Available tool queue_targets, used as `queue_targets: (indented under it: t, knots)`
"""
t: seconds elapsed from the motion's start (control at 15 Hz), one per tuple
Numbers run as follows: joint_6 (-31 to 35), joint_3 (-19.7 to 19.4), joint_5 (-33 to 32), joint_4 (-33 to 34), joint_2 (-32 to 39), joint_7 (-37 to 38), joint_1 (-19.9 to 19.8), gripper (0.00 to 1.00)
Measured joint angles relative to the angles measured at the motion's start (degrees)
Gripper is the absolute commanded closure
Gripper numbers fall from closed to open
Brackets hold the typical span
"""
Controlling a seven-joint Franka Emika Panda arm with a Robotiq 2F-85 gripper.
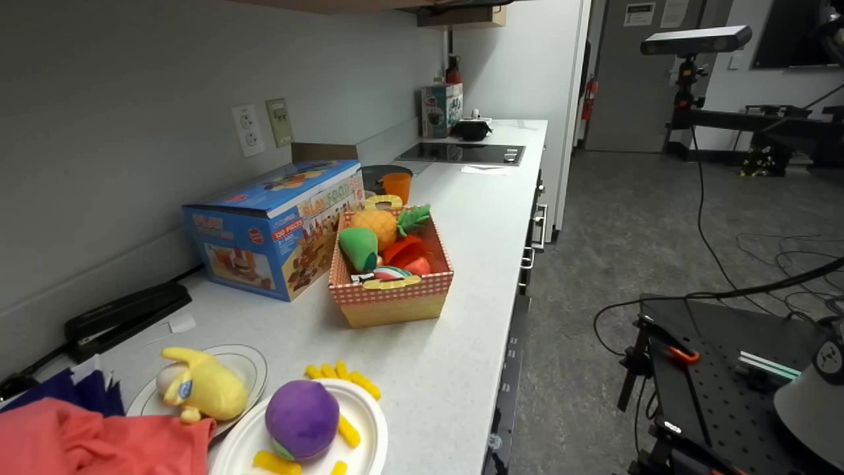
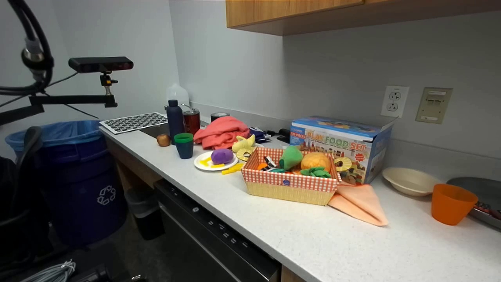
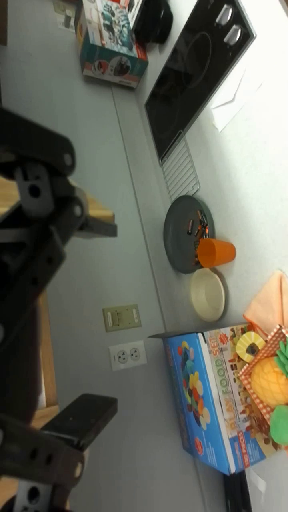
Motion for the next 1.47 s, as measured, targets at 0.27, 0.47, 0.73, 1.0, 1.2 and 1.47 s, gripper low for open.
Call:
queue_targets:
  t: [0.27, 0.47, 0.73, 1.0, 1.2, 1.47]
  knots:
    - [0.5, -0.6, 3.1, 1.1, 1.2, -0.8, 3.4, 0.00]
    - [4.7, -1.4, 3.2, 1.9, 3.4, -2.8, 4.4, 0.00]
    - [11.0, -2.3, 3.2, 2.7, 6.7, -5.0, 4.4, 0.00]
    - [12.3, -1.6, 2.4, 2.6, 6.9, -4.2, 3.3, 0.00]
    - [13.9, 0.3, -2.0, 2.4, 7.0, -1.3, -1.1, 0.00]
    - [15.9, 1.3, -9.3, 2.4, 7.6, 1.5, -9.4, 0.00]
